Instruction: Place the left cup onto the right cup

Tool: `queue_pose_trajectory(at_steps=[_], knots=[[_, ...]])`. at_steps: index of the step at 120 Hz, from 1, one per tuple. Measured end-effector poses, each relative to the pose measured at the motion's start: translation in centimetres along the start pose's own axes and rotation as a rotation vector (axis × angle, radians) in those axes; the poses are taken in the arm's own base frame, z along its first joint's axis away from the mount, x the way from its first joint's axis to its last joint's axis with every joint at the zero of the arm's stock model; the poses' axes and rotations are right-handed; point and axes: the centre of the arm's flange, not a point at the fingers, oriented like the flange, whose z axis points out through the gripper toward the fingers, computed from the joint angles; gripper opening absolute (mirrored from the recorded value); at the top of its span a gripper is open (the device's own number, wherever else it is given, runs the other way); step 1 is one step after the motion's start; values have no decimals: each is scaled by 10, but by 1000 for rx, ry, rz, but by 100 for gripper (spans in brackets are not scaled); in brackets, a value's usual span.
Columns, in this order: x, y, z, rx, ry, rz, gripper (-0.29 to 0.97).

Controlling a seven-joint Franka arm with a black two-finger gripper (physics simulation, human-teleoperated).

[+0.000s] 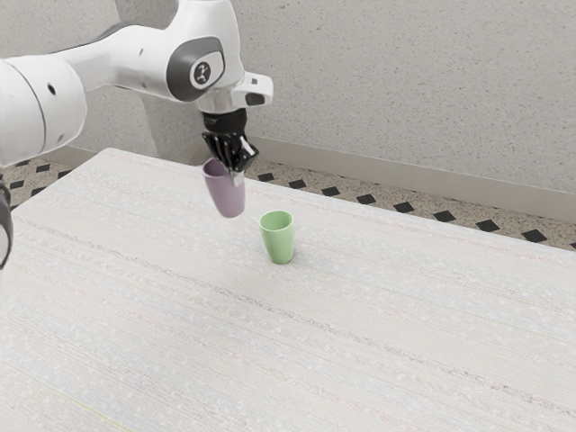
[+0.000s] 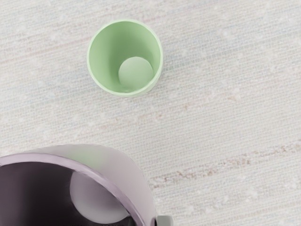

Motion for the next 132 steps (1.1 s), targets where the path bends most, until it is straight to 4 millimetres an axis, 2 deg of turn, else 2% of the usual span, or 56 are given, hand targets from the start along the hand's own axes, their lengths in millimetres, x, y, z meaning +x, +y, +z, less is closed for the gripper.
queue_pose_trajectory(at_steps=[65,93,132], knots=[[45,6,2,27,38,21,-11],[62,10,23,31,29,31,-11],[76,11,30,28,52,32,-11]])
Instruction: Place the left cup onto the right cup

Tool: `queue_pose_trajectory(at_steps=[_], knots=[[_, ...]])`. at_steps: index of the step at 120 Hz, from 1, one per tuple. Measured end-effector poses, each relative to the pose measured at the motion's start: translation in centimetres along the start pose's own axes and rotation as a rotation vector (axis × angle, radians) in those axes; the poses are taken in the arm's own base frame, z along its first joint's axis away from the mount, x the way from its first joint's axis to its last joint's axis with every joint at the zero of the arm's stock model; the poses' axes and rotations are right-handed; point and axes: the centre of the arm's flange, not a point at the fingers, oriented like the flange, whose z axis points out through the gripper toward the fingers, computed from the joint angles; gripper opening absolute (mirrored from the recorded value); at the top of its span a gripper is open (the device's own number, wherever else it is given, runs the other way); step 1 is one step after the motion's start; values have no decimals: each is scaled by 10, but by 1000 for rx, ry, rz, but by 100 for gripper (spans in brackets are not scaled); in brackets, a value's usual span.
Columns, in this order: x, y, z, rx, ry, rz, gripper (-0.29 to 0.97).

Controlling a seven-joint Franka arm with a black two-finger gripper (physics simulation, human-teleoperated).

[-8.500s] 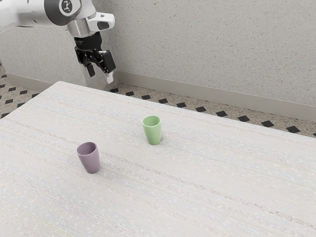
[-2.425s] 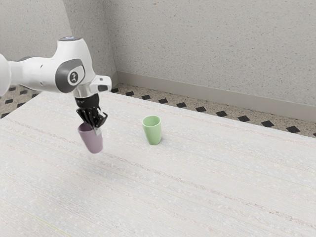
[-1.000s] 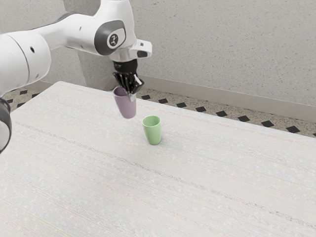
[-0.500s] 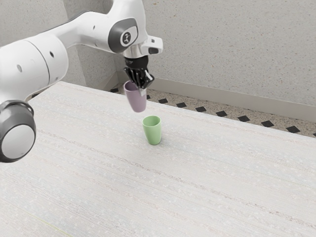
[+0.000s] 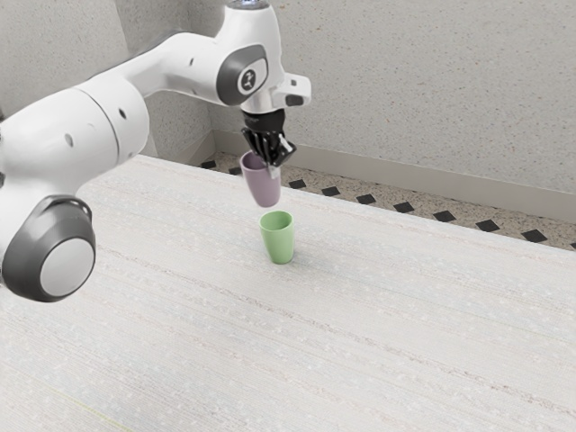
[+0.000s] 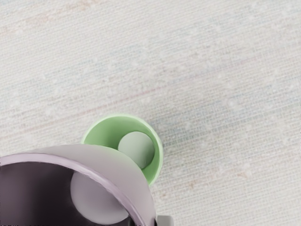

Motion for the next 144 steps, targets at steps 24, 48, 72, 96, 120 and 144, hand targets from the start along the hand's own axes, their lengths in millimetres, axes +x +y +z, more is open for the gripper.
queue_pose_trajectory(at_steps=[24,48,72,96,120,144], knots=[[4,0,9,-8,2,-2,-11],[6,1,20,-16,2,-4,-11],[7,-8,32,-19,0,-17,-11],[8,-11,39,-19,1,-23,-11],[10,-12,45,-19,5,-24,-11],[11,-12,50,-21,7,-25,-11]])
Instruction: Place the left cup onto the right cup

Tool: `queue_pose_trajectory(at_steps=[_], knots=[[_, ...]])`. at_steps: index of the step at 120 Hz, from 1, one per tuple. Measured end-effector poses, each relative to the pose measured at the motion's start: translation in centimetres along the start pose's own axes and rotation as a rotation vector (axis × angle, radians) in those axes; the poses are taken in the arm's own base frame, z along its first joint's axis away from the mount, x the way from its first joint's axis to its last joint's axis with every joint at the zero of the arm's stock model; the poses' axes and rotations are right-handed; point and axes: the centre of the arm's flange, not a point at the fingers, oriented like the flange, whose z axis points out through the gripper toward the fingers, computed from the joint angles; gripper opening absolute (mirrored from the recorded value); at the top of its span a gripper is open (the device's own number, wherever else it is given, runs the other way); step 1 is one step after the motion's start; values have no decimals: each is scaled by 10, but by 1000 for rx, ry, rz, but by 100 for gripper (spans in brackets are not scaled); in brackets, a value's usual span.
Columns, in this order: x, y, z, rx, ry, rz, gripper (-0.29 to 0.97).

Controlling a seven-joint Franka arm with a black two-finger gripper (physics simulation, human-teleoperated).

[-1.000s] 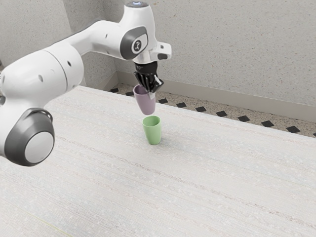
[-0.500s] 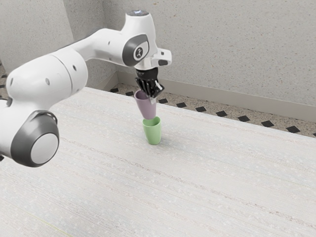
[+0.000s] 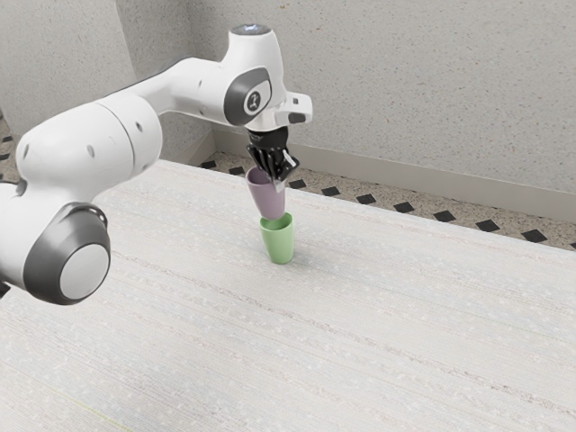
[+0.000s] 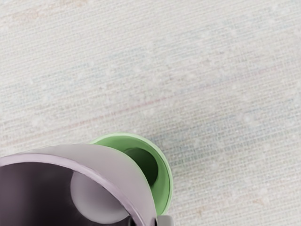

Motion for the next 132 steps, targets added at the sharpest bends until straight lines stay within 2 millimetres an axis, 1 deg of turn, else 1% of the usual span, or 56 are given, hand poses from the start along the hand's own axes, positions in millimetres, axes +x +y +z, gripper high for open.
queue_pose_trajectory(at_steps=[37,61,69,77,92,103,116,132], knots=[[2,1,9,-6,-2,-1,-11],[2,3,10,-11,1,-2,-11],[2,4,10,-14,1,-2,-8],[2,5,10,-19,1,-3,-1],[1,1,12,-43,1,-20,26],[1,0,13,-53,2,-25,41],[1,0,13,-58,3,-26,52],[1,0,12,-61,4,-27,59]])
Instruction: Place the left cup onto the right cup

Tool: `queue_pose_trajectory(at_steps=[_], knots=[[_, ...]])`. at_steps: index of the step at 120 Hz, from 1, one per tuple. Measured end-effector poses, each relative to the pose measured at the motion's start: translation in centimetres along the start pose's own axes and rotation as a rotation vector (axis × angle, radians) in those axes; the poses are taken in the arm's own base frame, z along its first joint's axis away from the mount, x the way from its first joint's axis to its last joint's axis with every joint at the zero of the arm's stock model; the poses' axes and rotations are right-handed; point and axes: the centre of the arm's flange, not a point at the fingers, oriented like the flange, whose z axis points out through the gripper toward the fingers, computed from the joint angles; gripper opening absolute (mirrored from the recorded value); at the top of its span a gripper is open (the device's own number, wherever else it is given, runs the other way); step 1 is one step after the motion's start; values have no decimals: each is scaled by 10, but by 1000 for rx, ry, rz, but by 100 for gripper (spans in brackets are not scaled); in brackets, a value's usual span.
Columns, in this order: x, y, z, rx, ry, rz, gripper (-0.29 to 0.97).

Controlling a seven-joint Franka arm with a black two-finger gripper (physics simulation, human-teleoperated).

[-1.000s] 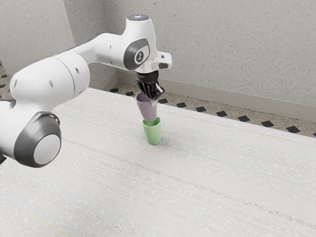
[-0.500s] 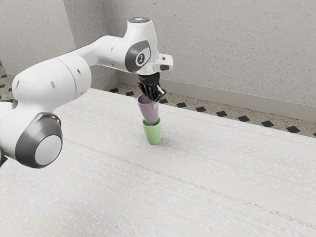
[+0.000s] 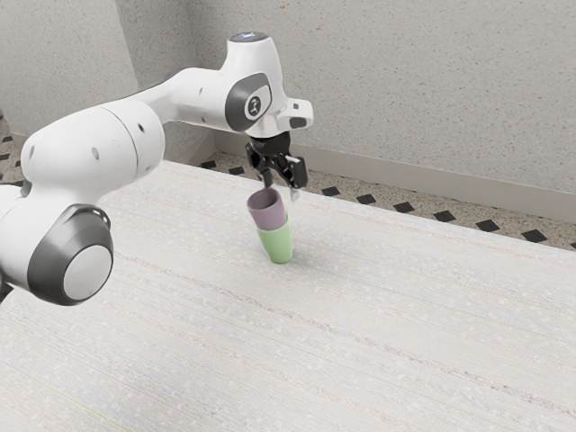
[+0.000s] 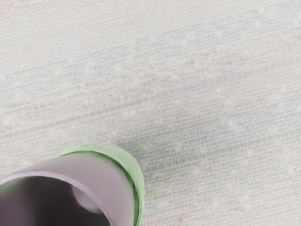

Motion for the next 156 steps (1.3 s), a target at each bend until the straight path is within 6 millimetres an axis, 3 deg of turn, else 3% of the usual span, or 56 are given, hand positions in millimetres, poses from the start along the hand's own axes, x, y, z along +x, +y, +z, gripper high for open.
queue_pose_trajectory(at_steps=[87,99,156], knots=[[-13,4,-36,-24,-42,6,68],[-17,3,-48,-27,-37,4,68],[-58,-1,-79,-55,-95,-9,68]])
